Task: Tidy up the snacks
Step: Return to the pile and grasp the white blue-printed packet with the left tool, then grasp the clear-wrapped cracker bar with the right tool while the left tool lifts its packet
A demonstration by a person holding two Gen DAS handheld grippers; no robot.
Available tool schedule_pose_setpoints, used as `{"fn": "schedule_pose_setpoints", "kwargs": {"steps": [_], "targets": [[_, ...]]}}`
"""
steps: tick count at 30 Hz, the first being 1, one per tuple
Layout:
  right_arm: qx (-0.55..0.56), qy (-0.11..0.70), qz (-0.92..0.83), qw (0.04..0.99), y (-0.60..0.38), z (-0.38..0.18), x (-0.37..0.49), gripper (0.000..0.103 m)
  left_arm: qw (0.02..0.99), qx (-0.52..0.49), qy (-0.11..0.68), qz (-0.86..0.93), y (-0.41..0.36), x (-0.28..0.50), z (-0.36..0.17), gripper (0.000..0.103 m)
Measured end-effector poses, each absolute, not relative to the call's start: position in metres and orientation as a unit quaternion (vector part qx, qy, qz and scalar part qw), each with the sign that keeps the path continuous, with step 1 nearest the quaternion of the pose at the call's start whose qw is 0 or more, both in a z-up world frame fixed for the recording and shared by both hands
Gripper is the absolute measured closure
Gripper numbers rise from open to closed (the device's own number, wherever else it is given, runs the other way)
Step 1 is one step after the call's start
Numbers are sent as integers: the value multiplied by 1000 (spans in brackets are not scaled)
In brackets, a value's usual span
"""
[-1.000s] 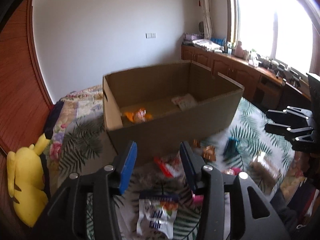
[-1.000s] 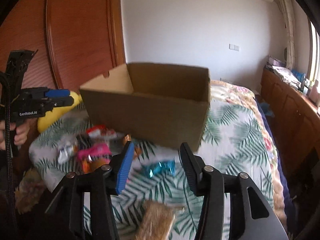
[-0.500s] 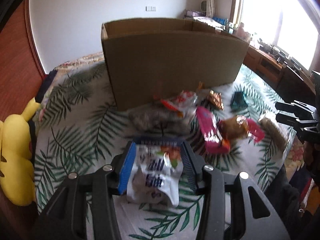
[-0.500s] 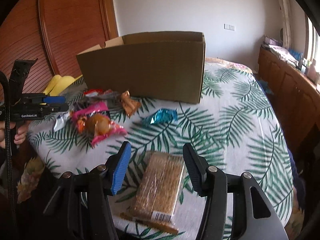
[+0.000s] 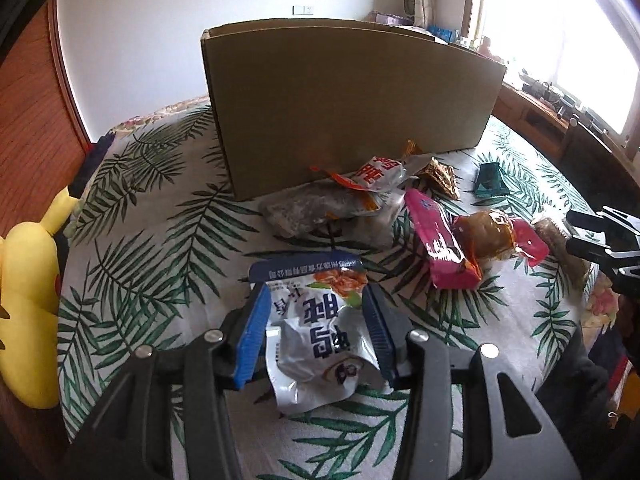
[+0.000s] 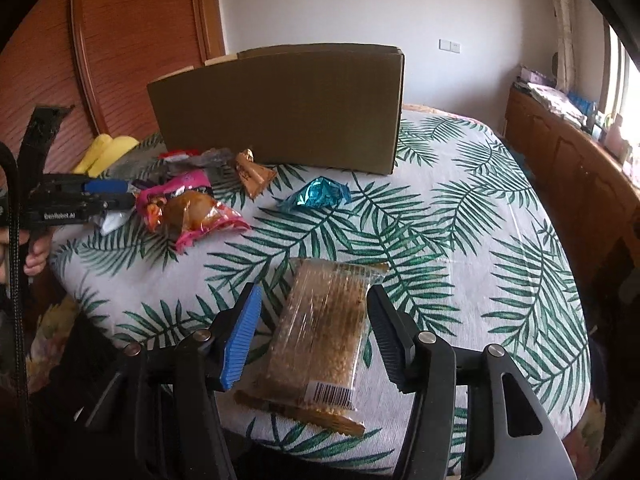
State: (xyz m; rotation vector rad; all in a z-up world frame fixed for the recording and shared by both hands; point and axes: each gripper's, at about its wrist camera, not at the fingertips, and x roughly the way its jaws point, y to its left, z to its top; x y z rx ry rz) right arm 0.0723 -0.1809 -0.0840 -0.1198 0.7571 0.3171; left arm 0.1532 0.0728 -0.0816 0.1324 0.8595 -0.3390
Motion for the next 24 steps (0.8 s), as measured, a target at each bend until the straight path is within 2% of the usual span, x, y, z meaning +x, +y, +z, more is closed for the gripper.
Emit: {"fn": "schedule_pose_setpoints", "kwargs": {"steps": [4, 6, 7, 13, 18, 24], "targets": [[-66, 367, 148, 916, -178, -87, 71, 46, 895, 72, 411, -160, 71, 153, -82, 53], [-61, 366, 148, 917, -179, -88, 71, 46, 889, 71, 422, -162, 70, 155, -87, 33], [-58, 366, 148, 917, -180, -88, 71, 46, 883, 77, 436, -155, 68, 157, -93, 30], [-48, 372, 148, 915, -182, -92, 73, 45, 896, 68, 414, -145, 73, 151, -93, 28], [-46, 378, 144, 914, -182, -98, 74, 45, 901, 58, 410, -127, 74, 149, -95, 22], [-42, 379, 142, 914, -182, -101, 74, 44, 903, 53, 411, -115, 77, 145, -96, 20]]}}
